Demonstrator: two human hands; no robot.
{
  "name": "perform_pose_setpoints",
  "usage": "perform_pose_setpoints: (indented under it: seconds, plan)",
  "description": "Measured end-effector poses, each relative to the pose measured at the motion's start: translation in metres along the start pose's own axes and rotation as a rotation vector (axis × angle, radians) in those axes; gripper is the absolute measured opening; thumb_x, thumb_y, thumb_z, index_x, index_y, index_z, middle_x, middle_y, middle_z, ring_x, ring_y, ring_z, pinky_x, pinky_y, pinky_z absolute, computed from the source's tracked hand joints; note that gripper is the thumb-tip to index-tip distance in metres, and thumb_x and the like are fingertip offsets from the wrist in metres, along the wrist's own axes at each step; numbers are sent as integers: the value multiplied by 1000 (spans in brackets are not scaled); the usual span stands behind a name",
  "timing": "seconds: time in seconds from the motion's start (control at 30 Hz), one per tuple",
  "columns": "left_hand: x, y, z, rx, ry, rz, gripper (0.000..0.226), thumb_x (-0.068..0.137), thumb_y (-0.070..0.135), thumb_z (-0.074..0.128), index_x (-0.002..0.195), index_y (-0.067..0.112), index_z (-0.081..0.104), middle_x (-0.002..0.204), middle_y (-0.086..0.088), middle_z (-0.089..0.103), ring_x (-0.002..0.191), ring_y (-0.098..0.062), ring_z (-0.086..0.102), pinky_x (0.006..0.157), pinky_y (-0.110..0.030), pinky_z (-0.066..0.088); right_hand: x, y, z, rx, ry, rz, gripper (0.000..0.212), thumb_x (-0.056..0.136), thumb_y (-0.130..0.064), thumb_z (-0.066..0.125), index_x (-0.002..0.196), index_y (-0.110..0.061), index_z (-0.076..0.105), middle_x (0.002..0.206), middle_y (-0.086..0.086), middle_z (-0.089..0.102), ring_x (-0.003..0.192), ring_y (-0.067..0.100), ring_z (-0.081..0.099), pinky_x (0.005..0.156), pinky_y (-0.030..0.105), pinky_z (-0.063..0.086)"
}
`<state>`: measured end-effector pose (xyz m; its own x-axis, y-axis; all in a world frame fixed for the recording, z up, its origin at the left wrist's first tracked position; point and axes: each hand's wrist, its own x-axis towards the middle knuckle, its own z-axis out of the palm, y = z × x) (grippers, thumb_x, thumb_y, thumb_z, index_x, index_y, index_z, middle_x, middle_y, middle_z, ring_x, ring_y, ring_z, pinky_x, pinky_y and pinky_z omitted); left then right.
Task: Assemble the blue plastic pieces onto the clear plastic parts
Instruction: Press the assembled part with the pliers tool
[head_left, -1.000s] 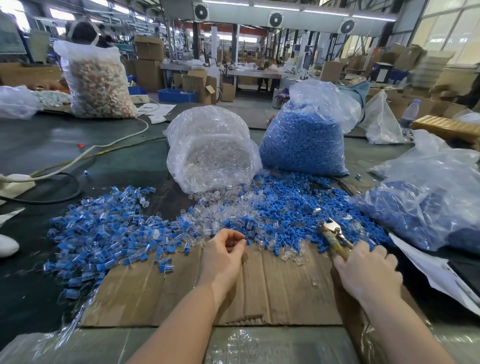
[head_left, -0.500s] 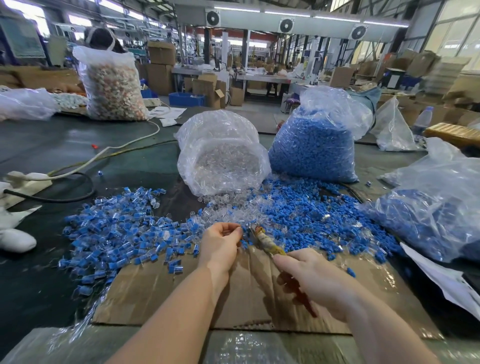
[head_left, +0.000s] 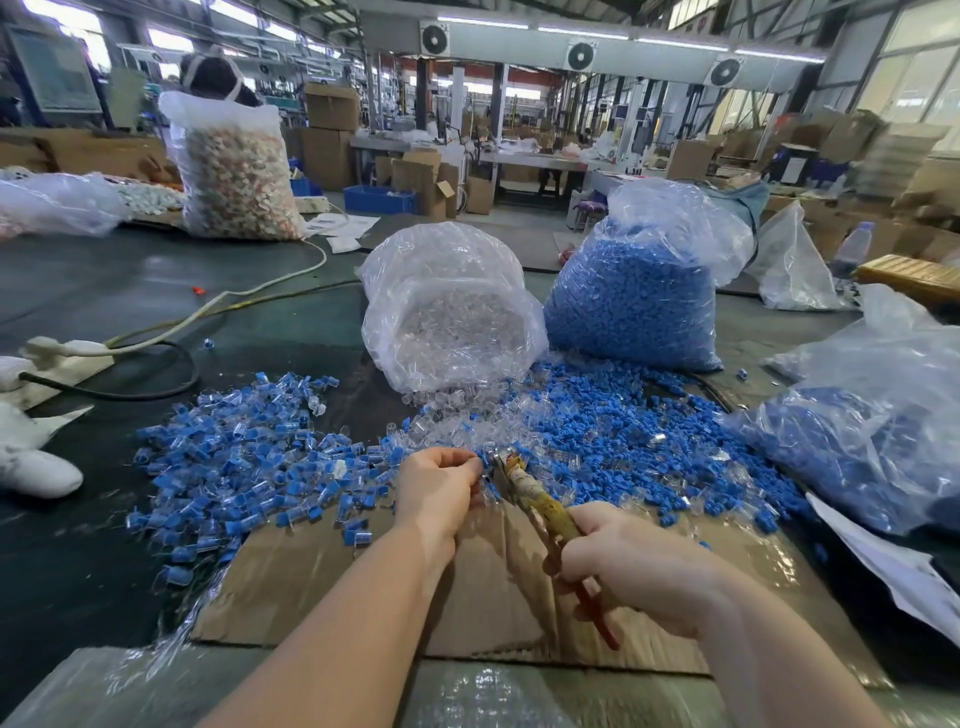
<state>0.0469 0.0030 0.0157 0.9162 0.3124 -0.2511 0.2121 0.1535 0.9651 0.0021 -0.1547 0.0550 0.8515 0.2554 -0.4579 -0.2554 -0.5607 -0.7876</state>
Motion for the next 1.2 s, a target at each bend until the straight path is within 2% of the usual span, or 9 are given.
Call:
perform_pose_setpoints:
  seconds: [0.23, 0.37, 0.5, 0.6, 0.73, 0.97, 1.03, 1.1, 1.2]
  plan:
    - [1, 3, -2, -28, 0, -42, 7, 87, 2, 59, 86, 7, 63, 80, -11, 63, 68, -17, 60, 52, -21, 50, 2, 0, 0, -42, -11, -8, 16, 81, 1, 44, 94, -7, 46, 93, 13, 49, 80, 23, 49, 68, 35, 41]
    - [0, 5, -4, -52, 2, -55, 7, 86, 0, 60, 82, 5, 63, 74, -12, 61, 64, -18, 59, 56, -25, 53, 0, -1, -1, 4, -18, -25, 16, 80, 4, 45, 92, -7, 45, 91, 12, 49, 79, 21, 51, 65, 32, 43]
    - [1, 7, -4, -5, 10, -29, 5, 86, 1, 60, 83, 4, 63, 74, -12, 62, 62, -17, 59, 57, -25, 54, -2, -5, -1, -20, -41, -30, 19, 80, 5, 44, 92, -9, 45, 92, 11, 45, 82, 23, 45, 68, 35, 38]
    - [2, 8, -5, -35, -8, -69, 7, 85, -1, 61, 82, 4, 63, 71, -11, 61, 59, -16, 58, 50, -22, 53, -3, -7, -2, -17, -62, -25, 22, 79, 5, 44, 99, -4, 48, 92, 11, 43, 83, 24, 40, 70, 36, 34]
    - [3, 7, -5, -79, -25, -107, 7, 84, -3, 62, 81, 3, 62, 71, -11, 61, 57, -15, 58, 44, -20, 50, -3, -6, -6, -1, -78, -23, 33, 80, 4, 45, 112, 5, 47, 92, 11, 45, 84, 24, 45, 71, 37, 42]
    - [6, 3, -1, -99, 5, -106, 10, 83, -3, 62, 78, 5, 63, 71, -10, 62, 56, -14, 58, 43, -19, 48, -3, -8, 1, -52, -29, -48, 18, 80, 3, 41, 91, -9, 48, 87, 11, 46, 77, 23, 46, 66, 35, 40]
    - [6, 2, -1, -105, 9, -103, 11, 83, -4, 62, 77, 6, 62, 71, -10, 62, 58, -15, 59, 43, -18, 49, -2, -7, 3, -88, 3, -55, 15, 80, 1, 40, 92, -3, 48, 84, 12, 47, 74, 24, 44, 64, 37, 37]
    - [5, 1, 0, -111, 13, -91, 11, 83, -3, 63, 77, 6, 62, 72, -9, 62, 59, -14, 59, 43, -18, 48, 0, -4, 4, -120, 44, -57, 24, 79, -1, 40, 101, 2, 48, 83, 13, 48, 72, 25, 44, 64, 37, 35]
    - [5, 1, 0, -111, 19, -81, 10, 83, -2, 63, 79, 7, 63, 75, -9, 63, 63, -14, 60, 45, -18, 48, 2, 1, 5, -90, 68, -67, 25, 80, -1, 41, 103, 0, 51, 79, 10, 50, 69, 24, 45, 61, 35, 39]
